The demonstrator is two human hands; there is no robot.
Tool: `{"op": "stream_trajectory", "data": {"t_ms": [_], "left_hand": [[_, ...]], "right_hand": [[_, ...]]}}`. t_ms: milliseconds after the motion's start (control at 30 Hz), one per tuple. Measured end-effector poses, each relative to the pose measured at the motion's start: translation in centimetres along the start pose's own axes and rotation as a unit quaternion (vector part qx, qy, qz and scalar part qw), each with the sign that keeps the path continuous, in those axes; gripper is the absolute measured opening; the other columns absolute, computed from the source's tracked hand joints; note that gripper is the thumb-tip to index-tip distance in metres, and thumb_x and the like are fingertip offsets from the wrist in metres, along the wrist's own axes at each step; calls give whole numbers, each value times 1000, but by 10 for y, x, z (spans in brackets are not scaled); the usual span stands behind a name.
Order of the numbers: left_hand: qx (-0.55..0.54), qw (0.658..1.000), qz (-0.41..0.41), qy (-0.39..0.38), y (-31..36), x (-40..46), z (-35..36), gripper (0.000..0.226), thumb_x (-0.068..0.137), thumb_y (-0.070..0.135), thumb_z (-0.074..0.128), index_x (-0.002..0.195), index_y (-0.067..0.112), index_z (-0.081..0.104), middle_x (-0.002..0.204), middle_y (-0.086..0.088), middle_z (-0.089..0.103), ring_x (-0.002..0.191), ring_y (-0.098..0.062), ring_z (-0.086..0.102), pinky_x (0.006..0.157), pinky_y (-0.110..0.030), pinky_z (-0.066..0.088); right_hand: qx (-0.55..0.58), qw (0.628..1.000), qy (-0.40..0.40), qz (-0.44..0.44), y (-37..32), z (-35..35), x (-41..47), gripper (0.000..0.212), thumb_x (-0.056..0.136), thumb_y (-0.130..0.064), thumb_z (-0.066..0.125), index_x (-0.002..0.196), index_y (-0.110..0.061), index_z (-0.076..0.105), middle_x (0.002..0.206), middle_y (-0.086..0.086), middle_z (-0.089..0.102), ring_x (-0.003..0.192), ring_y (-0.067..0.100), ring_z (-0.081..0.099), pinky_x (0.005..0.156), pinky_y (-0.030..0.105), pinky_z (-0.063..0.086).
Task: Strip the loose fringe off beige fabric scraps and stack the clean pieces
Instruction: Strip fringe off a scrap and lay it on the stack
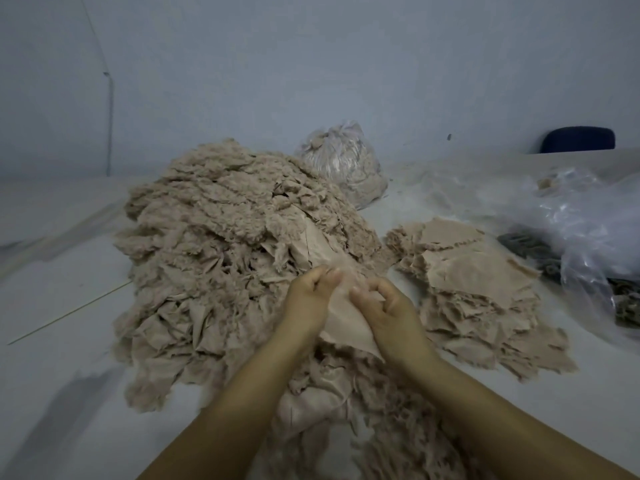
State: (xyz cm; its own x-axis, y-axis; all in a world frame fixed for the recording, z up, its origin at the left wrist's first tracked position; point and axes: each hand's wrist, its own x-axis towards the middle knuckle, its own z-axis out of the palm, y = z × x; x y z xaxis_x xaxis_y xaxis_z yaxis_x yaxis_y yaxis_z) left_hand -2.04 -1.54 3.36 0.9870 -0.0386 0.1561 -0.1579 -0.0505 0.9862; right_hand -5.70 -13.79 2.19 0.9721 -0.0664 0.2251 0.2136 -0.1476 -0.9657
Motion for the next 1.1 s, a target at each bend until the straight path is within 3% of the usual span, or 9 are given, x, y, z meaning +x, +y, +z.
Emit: {"op": "stream_trajectory", "data": {"t_ms": [100, 233, 333, 500, 600, 700, 833, 967, 1100], "left_hand": [[11, 1000, -24, -12, 0, 5, 1, 35, 94, 21, 56, 60, 23, 61, 57, 10, 58, 57, -10, 54, 54, -26, 43], [-33, 998, -47, 32, 14, 19, -2, 15, 96, 22, 53, 93, 19, 67, 78, 5, 68, 71, -13, 63, 61, -25, 51], [-15, 999, -9, -27, 24, 23, -1, 20, 96, 20, 52, 81, 16, 64, 68, 9, 66, 63, -6, 60, 56, -16, 46], [3, 994, -21, -107, 26, 13, 27, 21, 96, 21, 51, 85, 9, 64, 81, -11, 62, 76, -22, 56, 69, -33, 45], [-35, 999, -19, -1, 37, 25, 20, 21, 97, 19, 51, 85, 25, 67, 86, 1, 66, 81, -16, 59, 74, -31, 48], [-11, 999, -29, -15, 44, 34, 12, 18, 97, 23, 51, 88, 18, 66, 81, -2, 68, 74, -16, 63, 66, -27, 51], [-8, 992, -44, -118, 40, 28, 34, 20, 95, 25, 52, 92, 12, 66, 72, 2, 71, 64, -9, 66, 56, -20, 52], [-41, 989, -42, -136, 39, 28, 48, 20, 94, 25, 54, 88, 9, 66, 75, 5, 71, 70, -12, 66, 63, -24, 55], [33, 994, -11, -105, 34, 33, 41, 27, 96, 21, 52, 71, 12, 56, 50, 7, 52, 38, -8, 41, 36, -17, 32]], "right_hand": [[24, 999, -5, 25, 6, -10, -5, 12, 92, -27, 60, 86, -16, 59, 59, -5, 66, 49, 6, 57, 45, 18, 42], [-36, 999, 18, 34, 17, -31, -15, 14, 91, -29, 61, 79, -23, 64, 65, -16, 64, 58, -4, 55, 54, 11, 41], [-73, 994, -58, 51, 15, -36, -23, 6, 89, -35, 61, 91, -30, 64, 59, -23, 61, 53, -7, 55, 51, 7, 38], [173, 965, -151, 131, 8, -29, -18, 30, 87, -8, 66, 115, -16, 57, 59, 2, 61, 41, 9, 49, 42, 19, 39], [112, 964, -168, 172, 19, -36, -28, 3, 85, -2, 67, 84, -4, 64, 54, 4, 63, 40, 10, 53, 40, 18, 41], [-39, 962, -206, 174, 23, -50, -28, 30, 76, -31, 78, 101, -20, 67, 71, -1, 71, 53, 11, 62, 52, 23, 49], [29, 984, -73, 163, 8, -66, -4, 82, 55, -76, 65, 121, -29, 59, 107, -1, 68, 85, 12, 66, 75, 32, 53], [245, 955, -43, 162, 1, -73, 11, 39, 71, -38, 73, 90, -5, 62, 80, 8, 69, 69, 16, 66, 61, 27, 54], [199, 970, 61, 129, -5, -100, 34, 16, 85, -15, 69, 77, -9, 55, 58, 5, 59, 46, 15, 53, 42, 23, 44]]}}
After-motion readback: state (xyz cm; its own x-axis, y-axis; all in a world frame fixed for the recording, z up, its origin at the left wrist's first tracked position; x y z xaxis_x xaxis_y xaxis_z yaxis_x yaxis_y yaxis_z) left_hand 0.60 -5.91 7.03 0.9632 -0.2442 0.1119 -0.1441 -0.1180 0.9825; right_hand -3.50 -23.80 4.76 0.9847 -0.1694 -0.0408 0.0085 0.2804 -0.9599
